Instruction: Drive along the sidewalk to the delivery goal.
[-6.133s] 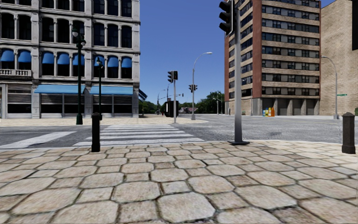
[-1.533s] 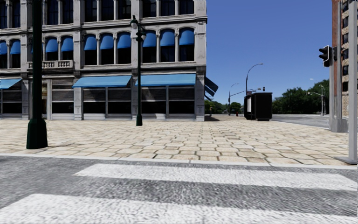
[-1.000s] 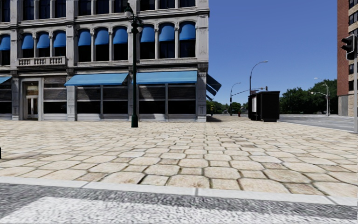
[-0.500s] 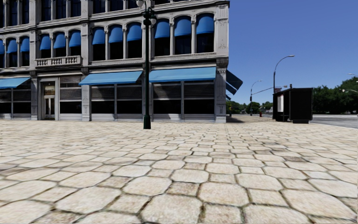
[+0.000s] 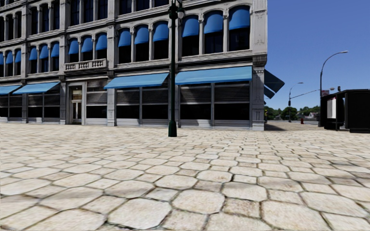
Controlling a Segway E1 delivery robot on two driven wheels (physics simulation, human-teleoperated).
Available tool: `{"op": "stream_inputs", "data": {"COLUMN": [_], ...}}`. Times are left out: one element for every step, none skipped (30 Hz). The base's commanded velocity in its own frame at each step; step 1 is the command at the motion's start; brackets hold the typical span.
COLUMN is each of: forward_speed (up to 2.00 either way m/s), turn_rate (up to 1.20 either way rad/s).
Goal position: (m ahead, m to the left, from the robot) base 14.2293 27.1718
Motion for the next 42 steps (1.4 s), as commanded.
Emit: {"op": "stream_inputs", "data": {"forward_speed": [1.70, 1.67, 1.65, 1.64, 1.64, 1.62, 1.59, 1.57, 1.57, 1.56, 1.55, 1.55, 1.54, 1.54, 1.54, 1.54, 1.54, 1.54, 1.54, 1.54, 1.54, 1.54, 1.54, 1.54, 1.54, 1.54, 1.54, 1.54, 1.54, 1.54, 1.54, 1.54, 1.54, 1.54, 1.54, 1.54, 1.54, 1.54, 1.54, 1.54, 1.54, 1.54], "turn_rate": [0.44, 0.44, 0.44, 0.44, 0.44, 0.44, 0.45, 0.46, 0.46, 0.49, 0.51, 0.51, 0.51, 0.51, 0.51, 0.51, 0.52, 0.52, 0.52, 0.52, 0.52, 0.52, 0.52, 0.52, 0.52, 0.52, 0.52, 0.52, 0.52, 0.52, 0.52, 0.52, 0.52, 0.52, 0.52, 0.52, 0.52, 0.52, 0.53, 0.54, 0.54, 0.55]}}
